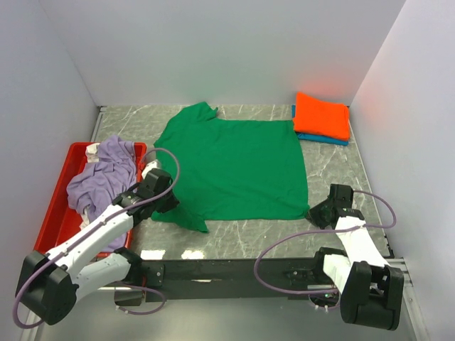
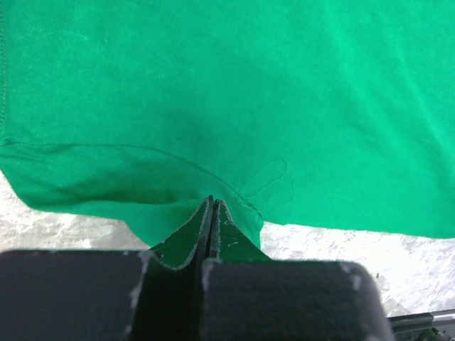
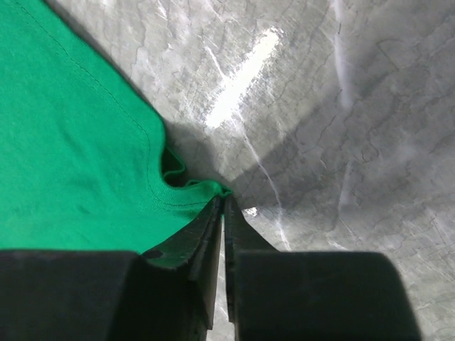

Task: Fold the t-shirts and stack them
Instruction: Fold the tshirt

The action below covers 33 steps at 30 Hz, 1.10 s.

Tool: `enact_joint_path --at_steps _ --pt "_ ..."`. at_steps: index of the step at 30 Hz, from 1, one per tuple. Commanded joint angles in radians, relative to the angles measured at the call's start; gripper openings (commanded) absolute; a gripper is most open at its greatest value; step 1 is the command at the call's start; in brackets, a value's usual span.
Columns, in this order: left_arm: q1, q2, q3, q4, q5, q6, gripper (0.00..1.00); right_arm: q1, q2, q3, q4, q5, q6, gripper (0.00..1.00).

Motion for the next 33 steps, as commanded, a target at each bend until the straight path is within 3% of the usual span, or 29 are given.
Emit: enact_joint_path --at_steps 1,3,14,28,33 --pt "0.0 -0.042 0.035 -0.033 0.013 0.017 0.01 0.006 0.002 0.033 -0.012 0.016 -0.028 0.07" --pt "0.0 -0.061 0.038 -0.049 0.01 0.017 0.01 0.006 -0.015 0.046 -0.049 0.025 -0.041 0.0" --pt "0.0 -0.175 0.089 -0.175 0.014 -0.009 0.01 0.004 -0.17 0.087 -0.21 0.028 -0.067 0.0" --pt "0.0 -0.319 0.193 -0.362 -0.041 -0.072 0.01 0.004 -0.225 0.079 -0.244 -0.01 -0.08 0.0" --pt "0.0 -0.304 0.204 -0.337 -0.044 -0.05 0.0 0.003 -0.202 0.096 -0.214 -0.012 -0.077 0.0"
